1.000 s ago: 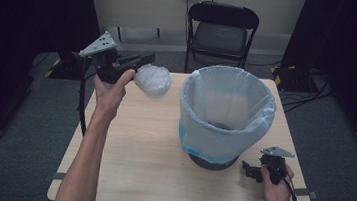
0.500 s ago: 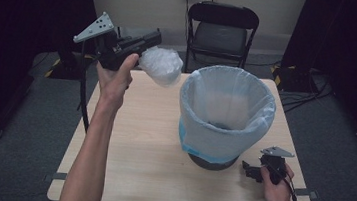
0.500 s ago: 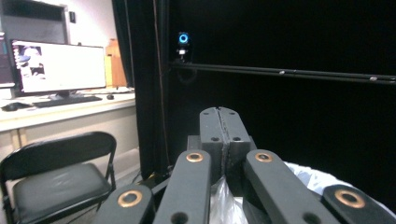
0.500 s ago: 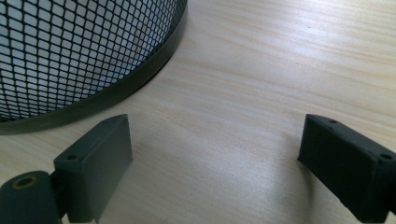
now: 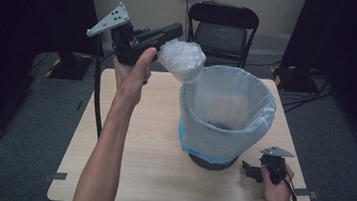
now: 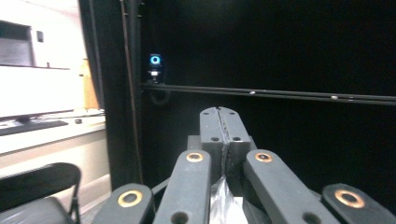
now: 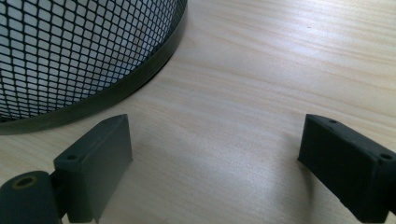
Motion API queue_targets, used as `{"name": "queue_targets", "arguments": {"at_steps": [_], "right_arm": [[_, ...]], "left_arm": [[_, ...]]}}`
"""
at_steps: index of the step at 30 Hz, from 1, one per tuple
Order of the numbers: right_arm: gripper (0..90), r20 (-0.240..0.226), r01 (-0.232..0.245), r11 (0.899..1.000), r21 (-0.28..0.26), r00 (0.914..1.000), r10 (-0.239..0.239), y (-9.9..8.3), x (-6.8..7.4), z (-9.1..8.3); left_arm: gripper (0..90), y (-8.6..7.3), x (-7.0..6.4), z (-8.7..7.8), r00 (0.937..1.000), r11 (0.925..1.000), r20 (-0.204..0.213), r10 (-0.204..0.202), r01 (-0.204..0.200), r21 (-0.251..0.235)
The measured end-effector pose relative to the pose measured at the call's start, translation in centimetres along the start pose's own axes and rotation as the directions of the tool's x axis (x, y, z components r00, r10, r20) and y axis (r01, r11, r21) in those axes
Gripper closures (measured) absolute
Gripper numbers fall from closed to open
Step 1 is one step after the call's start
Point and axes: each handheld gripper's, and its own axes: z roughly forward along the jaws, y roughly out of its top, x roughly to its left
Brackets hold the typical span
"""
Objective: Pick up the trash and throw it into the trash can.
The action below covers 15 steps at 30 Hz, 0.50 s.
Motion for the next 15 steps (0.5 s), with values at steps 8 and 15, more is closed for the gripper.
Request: {"name": "queue_targets", "arguments": {"at_steps": [8,15], "right_arm": [[8.6,0.000,0.000,1.000,0.000,1.0000,0.000,0.0,0.0,0.0],[8.6,0.000,0.000,1.000,0.000,1.0000,0.000,0.0,0.0,0.0]], "left_arm": [[90.0,-1.1,-0.9,2.3,0.9982,0.9992,0.053,-0.027,0.026,0.031],[90.0,-2.2,-1.6,4.1,0.9926,0.9968,0.112,-0.047,0.039,0.070]]}}
